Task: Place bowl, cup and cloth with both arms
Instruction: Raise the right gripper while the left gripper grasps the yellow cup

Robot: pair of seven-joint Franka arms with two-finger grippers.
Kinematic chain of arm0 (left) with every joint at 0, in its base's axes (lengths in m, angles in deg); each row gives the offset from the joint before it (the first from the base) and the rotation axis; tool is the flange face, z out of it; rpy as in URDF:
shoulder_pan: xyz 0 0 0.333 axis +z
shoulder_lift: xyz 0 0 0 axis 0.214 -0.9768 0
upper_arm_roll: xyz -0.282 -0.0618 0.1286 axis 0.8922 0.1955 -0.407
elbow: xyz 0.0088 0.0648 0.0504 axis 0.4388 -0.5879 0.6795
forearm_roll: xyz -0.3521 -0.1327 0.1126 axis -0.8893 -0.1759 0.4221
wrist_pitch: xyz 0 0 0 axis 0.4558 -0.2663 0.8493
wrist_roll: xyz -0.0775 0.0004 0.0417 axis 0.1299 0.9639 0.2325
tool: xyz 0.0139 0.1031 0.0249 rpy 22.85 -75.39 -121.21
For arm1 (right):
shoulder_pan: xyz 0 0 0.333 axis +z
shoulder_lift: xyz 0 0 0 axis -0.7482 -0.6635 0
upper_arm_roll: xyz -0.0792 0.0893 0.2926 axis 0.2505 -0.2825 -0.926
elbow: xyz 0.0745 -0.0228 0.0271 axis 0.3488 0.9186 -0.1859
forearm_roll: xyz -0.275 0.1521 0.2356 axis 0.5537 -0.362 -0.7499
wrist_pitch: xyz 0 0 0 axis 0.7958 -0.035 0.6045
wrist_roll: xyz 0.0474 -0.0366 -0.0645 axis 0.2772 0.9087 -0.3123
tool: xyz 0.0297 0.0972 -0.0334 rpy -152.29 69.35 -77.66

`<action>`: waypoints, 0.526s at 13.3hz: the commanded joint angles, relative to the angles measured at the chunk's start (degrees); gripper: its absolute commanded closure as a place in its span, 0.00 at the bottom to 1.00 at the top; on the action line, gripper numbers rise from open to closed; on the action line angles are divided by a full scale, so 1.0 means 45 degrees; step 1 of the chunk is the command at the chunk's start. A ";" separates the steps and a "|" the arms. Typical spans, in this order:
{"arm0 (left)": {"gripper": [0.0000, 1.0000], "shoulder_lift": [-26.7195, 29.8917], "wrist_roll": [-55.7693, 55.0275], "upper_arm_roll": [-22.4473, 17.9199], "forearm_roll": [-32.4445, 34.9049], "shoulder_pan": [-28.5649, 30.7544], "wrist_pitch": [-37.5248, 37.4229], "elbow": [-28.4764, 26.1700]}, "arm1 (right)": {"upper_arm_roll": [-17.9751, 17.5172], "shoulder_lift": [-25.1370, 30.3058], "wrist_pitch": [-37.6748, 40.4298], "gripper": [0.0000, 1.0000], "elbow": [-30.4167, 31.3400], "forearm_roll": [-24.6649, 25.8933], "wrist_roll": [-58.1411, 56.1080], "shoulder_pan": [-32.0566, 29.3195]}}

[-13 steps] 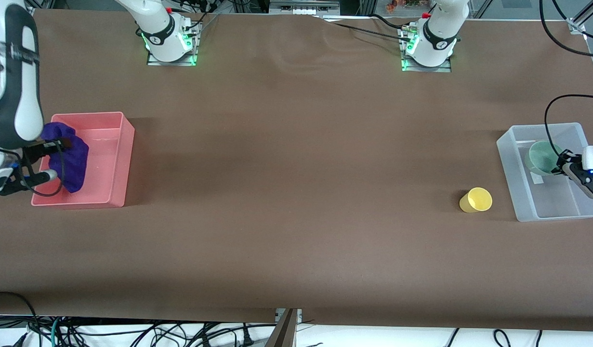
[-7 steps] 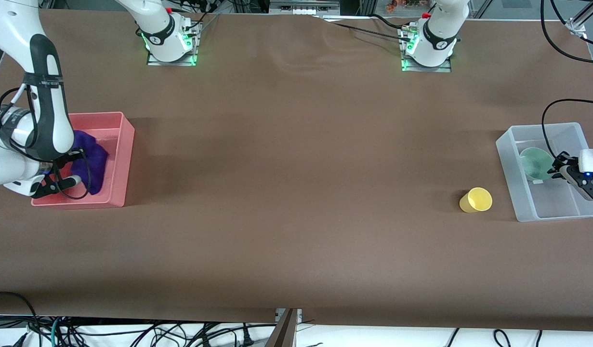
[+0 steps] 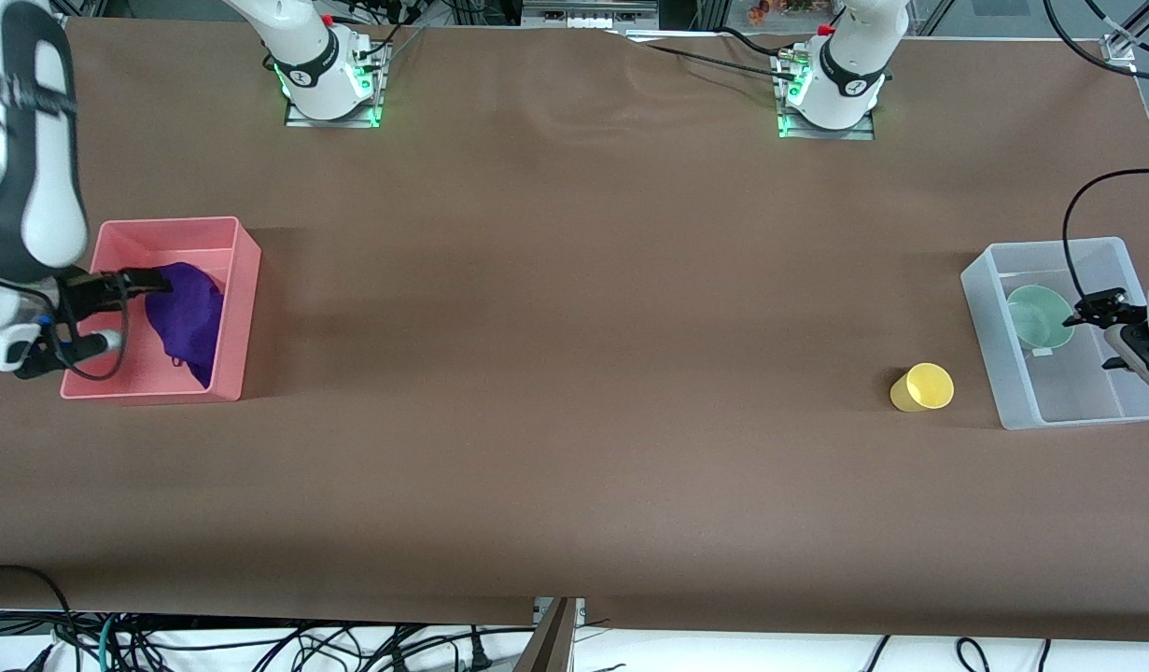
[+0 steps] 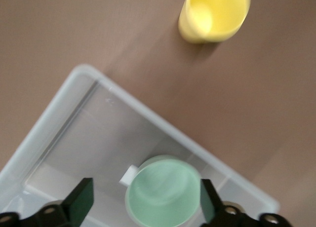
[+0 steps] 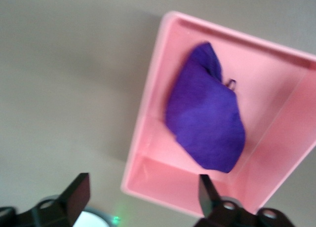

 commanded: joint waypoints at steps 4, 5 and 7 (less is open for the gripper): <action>0.01 -0.1284 -0.6249 0.0419 0.0181 -0.1854 0.0950 0.0272 | -0.3339 0.1491 0.2315 0.00 -0.2093 0.0936 0.5955 0.0027; 0.04 -0.1712 -0.6545 0.0419 0.0142 -0.2010 0.1558 0.0213 | -0.3556 0.1531 0.2531 0.00 -0.2407 0.1288 0.5974 0.0027; 0.18 -0.2456 -0.6607 0.0419 0.0142 -0.2089 0.2672 0.0232 | -0.3636 0.1939 0.2651 0.00 -0.2547 0.2458 0.5935 0.0027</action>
